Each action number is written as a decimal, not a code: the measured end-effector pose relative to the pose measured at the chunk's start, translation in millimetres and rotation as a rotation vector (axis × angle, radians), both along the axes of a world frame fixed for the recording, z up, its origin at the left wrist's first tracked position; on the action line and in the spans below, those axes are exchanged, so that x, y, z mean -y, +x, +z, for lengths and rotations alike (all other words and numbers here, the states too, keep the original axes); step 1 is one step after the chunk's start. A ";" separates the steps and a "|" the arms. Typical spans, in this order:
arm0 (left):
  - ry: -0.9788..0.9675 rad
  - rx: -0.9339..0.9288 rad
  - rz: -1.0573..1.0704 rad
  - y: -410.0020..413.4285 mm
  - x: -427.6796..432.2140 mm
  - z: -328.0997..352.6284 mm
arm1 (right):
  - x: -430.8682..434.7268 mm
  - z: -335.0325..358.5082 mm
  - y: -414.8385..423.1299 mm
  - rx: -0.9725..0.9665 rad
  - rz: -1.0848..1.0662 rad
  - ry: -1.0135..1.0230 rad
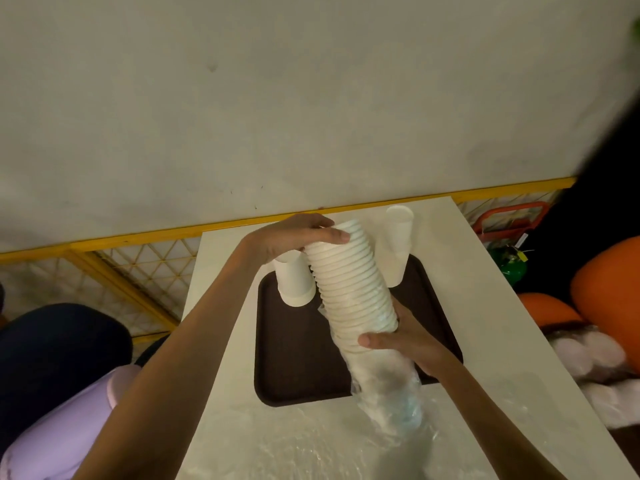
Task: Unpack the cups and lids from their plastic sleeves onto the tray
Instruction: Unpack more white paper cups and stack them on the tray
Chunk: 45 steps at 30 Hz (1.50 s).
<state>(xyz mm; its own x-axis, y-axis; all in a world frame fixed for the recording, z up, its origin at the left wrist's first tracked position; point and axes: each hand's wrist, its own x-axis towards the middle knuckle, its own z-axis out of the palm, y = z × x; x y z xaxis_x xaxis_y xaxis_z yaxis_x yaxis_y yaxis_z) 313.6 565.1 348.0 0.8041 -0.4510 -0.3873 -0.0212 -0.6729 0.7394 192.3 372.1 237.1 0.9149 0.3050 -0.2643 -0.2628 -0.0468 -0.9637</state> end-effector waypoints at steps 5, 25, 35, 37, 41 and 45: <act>-0.007 -0.045 -0.017 -4.3 3.9 8.2 | 2.5 7.1 -6.6 -0.016 0.004 -0.046; -0.025 0.043 0.147 -9.0 10.4 38.5 | 14.2 11.7 -23.3 -0.034 0.000 -0.115; -0.423 -0.007 0.414 -15.2 -17.5 31.4 | 30.5 7.9 -23.7 -0.056 -0.121 0.091; -0.476 -0.069 0.419 -19.9 -24.7 17.6 | 32.1 7.8 -21.1 -0.068 -0.141 0.138; -0.487 -0.205 0.381 -28.2 -32.9 -7.9 | 33.7 8.5 -14.0 -0.096 -0.158 0.181; -0.455 -0.248 0.306 -29.4 -36.5 -23.7 | 32.0 5.3 -7.3 -0.120 -0.179 0.190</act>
